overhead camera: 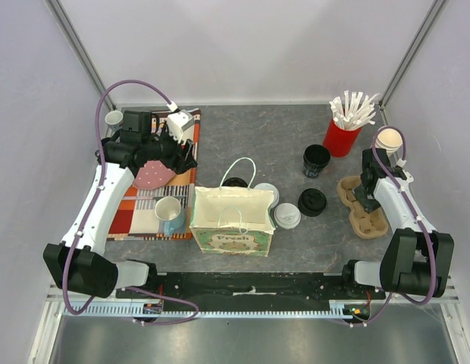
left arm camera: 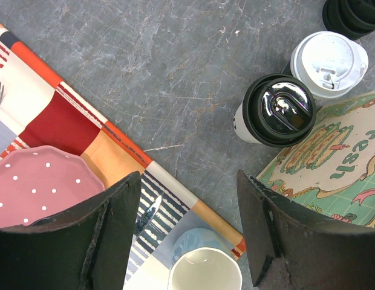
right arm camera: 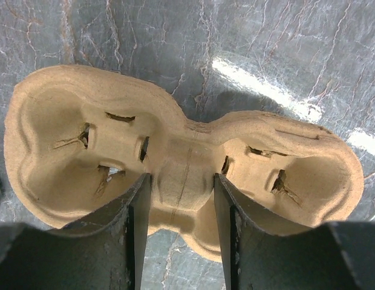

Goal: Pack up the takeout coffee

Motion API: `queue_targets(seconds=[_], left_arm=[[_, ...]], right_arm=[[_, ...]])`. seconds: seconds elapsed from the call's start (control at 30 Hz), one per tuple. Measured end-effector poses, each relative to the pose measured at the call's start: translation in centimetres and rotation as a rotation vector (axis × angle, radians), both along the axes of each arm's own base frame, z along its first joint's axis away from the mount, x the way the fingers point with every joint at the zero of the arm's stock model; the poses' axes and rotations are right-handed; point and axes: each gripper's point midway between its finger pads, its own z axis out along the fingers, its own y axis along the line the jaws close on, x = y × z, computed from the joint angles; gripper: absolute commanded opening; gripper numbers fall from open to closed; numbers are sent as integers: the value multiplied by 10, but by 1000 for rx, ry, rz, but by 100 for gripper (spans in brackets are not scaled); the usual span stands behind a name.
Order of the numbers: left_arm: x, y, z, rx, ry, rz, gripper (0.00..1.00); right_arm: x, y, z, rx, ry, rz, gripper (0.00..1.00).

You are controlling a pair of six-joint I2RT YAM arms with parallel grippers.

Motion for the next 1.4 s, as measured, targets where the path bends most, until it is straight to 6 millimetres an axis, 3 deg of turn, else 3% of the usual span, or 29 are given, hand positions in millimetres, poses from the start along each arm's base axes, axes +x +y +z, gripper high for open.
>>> queue_targets(seconds=[0.7,0.97,1.13,1.23,1.4], left_arm=[[0,0,0,0,1,0,70],[1,0,-1,1,4,0,70],[1,0,-2,5,0,-5,70],[1,0,-2,6,0,-6,70],[1,0,-2,10,-5,-11,70]], right_arm=[[3,1,14,1,-34,15,57],[5,6,14,18,-33,62,52],[21,33,29,14,-77,395,59],[26,56,53,-15,-148,669,57],[17,64,101,-189,-265,1013,59]])
